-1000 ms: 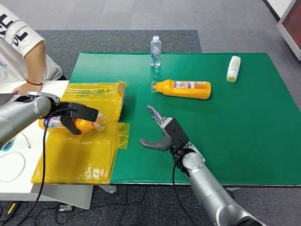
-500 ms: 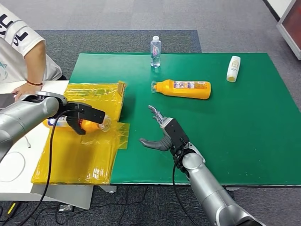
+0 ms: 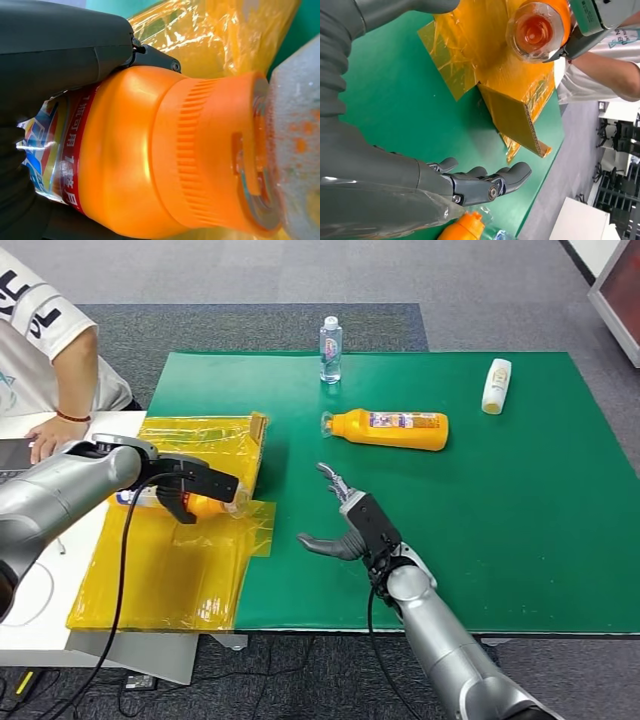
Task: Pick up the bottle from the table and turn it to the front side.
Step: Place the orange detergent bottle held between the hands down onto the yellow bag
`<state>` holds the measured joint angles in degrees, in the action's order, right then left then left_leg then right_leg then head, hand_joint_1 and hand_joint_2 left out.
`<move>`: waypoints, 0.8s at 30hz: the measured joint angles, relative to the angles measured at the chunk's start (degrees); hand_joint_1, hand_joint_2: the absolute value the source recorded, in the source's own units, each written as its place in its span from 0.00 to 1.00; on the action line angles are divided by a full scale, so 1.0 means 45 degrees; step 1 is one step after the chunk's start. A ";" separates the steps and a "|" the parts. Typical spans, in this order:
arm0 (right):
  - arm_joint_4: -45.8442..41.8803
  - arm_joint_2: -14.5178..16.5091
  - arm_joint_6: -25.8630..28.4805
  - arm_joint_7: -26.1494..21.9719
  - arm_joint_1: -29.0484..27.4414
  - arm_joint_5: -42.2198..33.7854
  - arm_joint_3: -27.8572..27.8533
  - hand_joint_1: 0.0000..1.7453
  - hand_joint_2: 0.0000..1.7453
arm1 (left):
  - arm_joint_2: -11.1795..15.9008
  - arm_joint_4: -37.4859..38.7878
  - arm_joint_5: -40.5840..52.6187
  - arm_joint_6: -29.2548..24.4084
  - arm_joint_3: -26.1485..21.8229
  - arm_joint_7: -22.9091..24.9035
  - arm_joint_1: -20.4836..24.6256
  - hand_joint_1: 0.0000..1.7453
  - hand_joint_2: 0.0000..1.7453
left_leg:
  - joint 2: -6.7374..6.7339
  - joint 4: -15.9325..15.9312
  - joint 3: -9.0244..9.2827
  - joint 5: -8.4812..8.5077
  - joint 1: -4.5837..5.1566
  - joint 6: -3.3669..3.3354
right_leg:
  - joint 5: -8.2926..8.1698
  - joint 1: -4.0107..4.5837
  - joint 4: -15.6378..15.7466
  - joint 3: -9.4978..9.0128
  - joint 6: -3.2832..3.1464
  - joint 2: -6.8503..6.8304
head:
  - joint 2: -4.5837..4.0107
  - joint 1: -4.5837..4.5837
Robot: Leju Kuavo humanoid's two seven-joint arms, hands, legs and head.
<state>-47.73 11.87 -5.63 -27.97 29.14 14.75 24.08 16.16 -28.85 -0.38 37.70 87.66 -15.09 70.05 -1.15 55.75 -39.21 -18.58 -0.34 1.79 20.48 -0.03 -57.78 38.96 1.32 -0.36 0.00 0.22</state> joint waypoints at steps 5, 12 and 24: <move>-0.0403 0.0000 0.0104 0.0011 -0.0207 0.0197 -0.0006 0.00 1.00 | -0.0155 0.0156 -0.0040 -0.0380 -0.0115 -0.0002 -0.0274 1.00 1.00 | 0.0000 0.0000 -0.0001 0.0000 0.0000 0.0000 | 0.0000 0.0000 0.0000 0.0001 0.0000 0.0000 | 0.0000 0.0001; -0.0786 0.0010 0.0140 0.0118 -0.0278 0.0476 -0.0007 0.00 1.00 | -0.0441 0.0653 0.0001 -0.0899 -0.0284 -0.0075 -0.0957 1.00 1.00 | 0.0000 0.0000 -0.0003 0.0001 0.0000 -0.0001 | 0.0000 0.0001 0.0000 0.0001 0.0000 0.0000 | 0.0000 0.0000; -0.0986 0.0090 0.0251 0.0233 -0.0316 0.0851 -0.0007 0.00 1.00 | -0.0590 0.1220 0.0257 -0.1666 -0.0508 -0.0166 -0.1411 1.00 1.00 | -0.0001 -0.0004 0.0026 0.0000 -0.0001 0.0007 | -0.0010 0.0002 -0.0008 -0.0015 -0.0018 0.0004 | 0.0000 0.0000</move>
<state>-52.17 12.27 -4.50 -26.92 27.72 18.58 24.04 13.50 -23.35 0.78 30.21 85.38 -15.84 63.70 -1.16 55.74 -39.09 -18.58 -0.35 1.83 20.44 -0.02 -57.81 38.90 1.24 -0.34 0.00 0.22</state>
